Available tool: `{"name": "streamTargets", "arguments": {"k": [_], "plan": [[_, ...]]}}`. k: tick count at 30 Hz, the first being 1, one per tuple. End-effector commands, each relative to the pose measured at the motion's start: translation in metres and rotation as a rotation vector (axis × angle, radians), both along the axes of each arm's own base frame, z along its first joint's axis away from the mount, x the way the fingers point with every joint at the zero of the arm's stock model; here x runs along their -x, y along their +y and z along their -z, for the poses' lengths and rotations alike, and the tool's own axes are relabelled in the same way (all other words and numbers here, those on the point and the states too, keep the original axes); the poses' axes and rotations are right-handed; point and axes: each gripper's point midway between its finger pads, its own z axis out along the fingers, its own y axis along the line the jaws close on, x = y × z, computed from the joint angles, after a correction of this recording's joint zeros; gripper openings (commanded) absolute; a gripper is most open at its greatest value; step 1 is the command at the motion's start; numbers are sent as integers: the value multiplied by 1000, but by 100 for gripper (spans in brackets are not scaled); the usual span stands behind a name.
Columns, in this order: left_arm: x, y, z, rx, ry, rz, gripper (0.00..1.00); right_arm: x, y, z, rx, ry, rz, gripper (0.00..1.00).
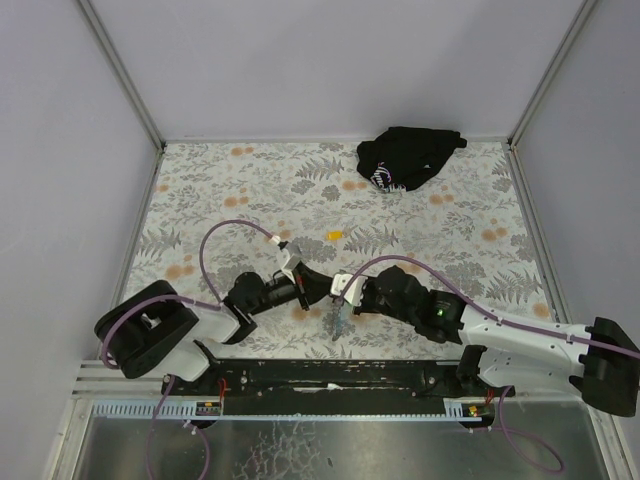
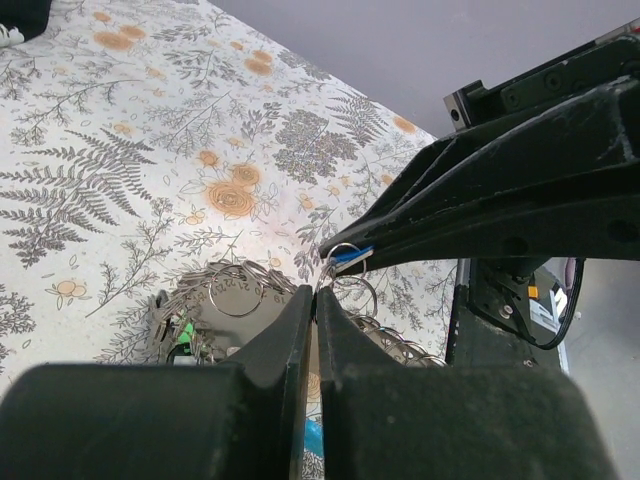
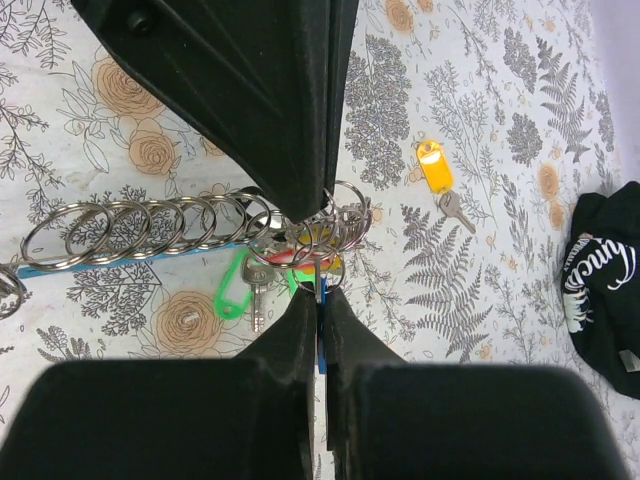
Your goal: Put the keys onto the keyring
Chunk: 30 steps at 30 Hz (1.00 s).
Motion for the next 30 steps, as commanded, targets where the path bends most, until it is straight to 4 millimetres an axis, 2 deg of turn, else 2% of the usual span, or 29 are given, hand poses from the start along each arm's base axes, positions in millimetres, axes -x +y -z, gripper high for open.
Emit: {"name": "streamTargets", "arguments": {"k": [1,9,17,25,27,30], "plan": [[-7,9,-3,-18,-46,-53,0,-10,-8,-15,17,-66,45,1],[-8,16,-7,-55,-70,-83,0,-20,3,-15,27,-80,58,7],[-13,24,-11,-106,-92,-129,0,-33,2,-18,-3,-108,140,28],[-19,33,-15,-146,-91,-178,0,-43,-15,-31,-77,-105,315,53],[-20,37,-15,-164,-85,-201,0,-46,-21,-33,-113,-100,372,62],[-23,48,-17,-192,-79,-252,0,-49,-27,-35,-166,-85,430,69]]}}
